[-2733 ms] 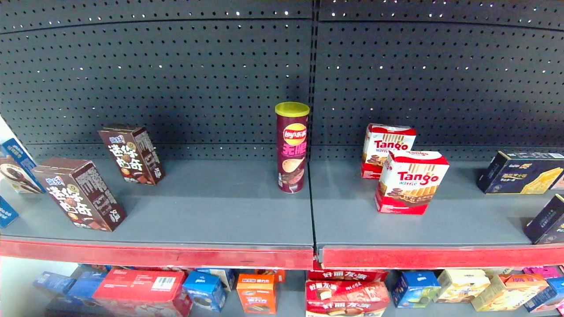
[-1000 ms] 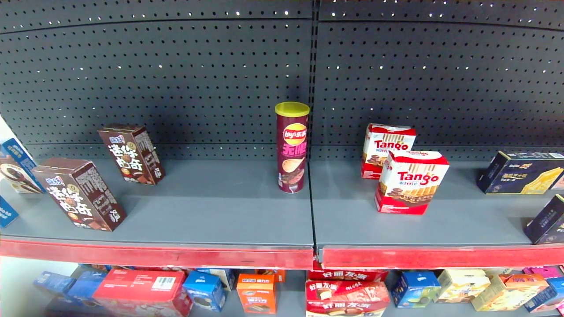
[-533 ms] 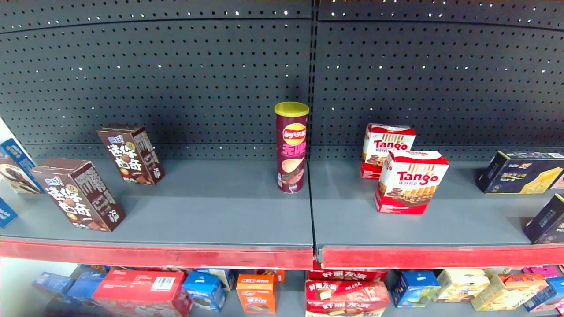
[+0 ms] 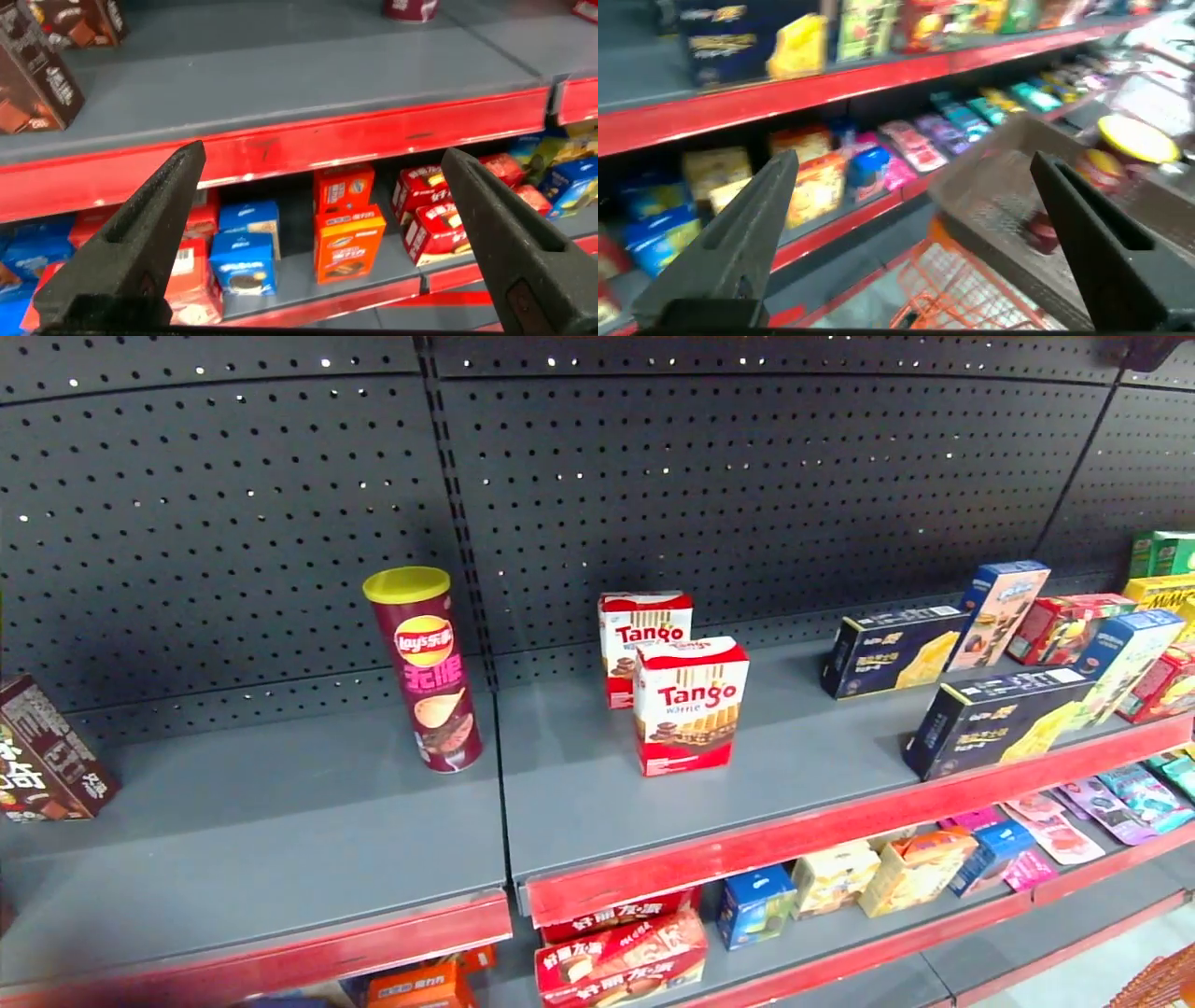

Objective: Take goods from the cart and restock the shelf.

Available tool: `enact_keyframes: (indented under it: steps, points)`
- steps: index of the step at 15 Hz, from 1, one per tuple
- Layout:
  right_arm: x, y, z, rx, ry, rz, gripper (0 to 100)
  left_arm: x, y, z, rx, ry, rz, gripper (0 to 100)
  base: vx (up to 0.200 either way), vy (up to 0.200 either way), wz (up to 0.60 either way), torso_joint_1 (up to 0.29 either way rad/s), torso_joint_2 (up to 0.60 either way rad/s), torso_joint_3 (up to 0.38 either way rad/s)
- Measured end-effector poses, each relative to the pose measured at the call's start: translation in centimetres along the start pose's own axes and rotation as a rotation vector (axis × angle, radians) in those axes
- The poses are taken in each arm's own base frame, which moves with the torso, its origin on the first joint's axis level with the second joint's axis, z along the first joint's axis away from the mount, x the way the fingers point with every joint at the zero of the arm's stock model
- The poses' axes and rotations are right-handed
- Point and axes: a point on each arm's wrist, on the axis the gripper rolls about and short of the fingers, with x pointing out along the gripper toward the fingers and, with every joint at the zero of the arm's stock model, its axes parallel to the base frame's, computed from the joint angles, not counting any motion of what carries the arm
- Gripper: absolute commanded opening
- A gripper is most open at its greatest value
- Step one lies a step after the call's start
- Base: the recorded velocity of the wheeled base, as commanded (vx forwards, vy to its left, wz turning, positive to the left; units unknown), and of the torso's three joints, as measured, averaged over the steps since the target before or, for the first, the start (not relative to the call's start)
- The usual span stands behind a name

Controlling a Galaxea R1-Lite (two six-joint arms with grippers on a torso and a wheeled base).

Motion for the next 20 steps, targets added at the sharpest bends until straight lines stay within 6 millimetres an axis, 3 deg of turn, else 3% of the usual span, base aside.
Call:
enact_keyframes:
  steps: [4, 7, 9, 15, 20]
  points:
    - [-0.21, -0.03, 0.06, 0.001, -0.018, 0.001, 100, 0.0, -0.01, 0.0, 0.005, 0.0, -0.003, 100, 0.0, 0.0, 0.0, 0.0, 0.0, 0.0]
    - [-0.25, -0.04, 0.09, 0.002, -0.024, 0.003, 100, 0.01, -0.01, -0.02, 0.011, 0.001, -0.003, 100, -0.067, 0.0, -0.6, 0.001, 0.0, 0.002]
    - [-0.26, -0.05, 0.07, 0.002, -0.024, 0.005, 100, 0.01, 0.0, -0.02, 0.01, 0.001, -0.003, 100, -0.2, 0.0, 0.0, 0.012, 0.0, 0.002]
    - [-0.23, -0.03, -0.08, 0.002, -0.02, 0.009, 100, 0.01, -0.01, -0.02, 0.009, 0.001, -0.001, 100, 0.0, 0.0, 0.0, 0.0, 0.0, 0.0]
    - [-0.23, -0.03, -0.13, 0.002, -0.019, 0.011, 100, 0.01, -0.01, -0.02, 0.009, 0.001, -0.003, 100, -0.12, 0.0, 0.0, 0.003, 0.0, 0.001]
